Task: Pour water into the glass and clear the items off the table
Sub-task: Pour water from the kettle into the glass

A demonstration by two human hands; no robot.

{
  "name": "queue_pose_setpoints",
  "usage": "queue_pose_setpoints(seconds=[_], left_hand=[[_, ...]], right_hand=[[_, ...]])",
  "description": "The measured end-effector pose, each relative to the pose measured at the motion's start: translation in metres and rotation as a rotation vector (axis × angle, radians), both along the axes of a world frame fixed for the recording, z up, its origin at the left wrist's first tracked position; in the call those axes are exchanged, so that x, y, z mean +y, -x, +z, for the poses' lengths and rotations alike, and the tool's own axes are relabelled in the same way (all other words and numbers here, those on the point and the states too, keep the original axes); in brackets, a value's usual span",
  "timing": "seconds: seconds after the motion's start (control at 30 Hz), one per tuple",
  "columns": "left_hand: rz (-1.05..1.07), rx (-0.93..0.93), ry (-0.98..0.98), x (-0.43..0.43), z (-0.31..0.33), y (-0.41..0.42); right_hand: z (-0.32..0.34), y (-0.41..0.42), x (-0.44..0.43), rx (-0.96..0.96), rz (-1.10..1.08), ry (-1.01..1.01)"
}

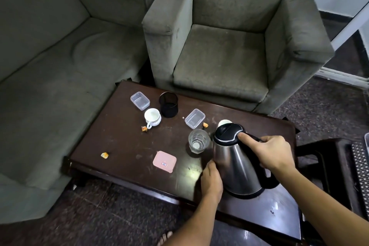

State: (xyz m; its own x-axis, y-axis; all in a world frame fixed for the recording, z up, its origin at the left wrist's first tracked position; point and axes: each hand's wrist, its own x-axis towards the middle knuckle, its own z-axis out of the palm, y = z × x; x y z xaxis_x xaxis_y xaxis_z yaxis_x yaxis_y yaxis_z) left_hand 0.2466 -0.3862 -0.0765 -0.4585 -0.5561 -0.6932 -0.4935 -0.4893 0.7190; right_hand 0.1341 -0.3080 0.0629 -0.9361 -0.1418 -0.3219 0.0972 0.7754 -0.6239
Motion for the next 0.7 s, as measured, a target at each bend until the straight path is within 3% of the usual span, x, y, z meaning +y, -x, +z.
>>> queue_pose_setpoints(seconds=[0.7], left_hand=[[0.027,0.009,-0.234,-0.004,-0.025,-0.006]], right_hand=[[0.006,0.000,-0.047,0.001,0.012,-0.247]])
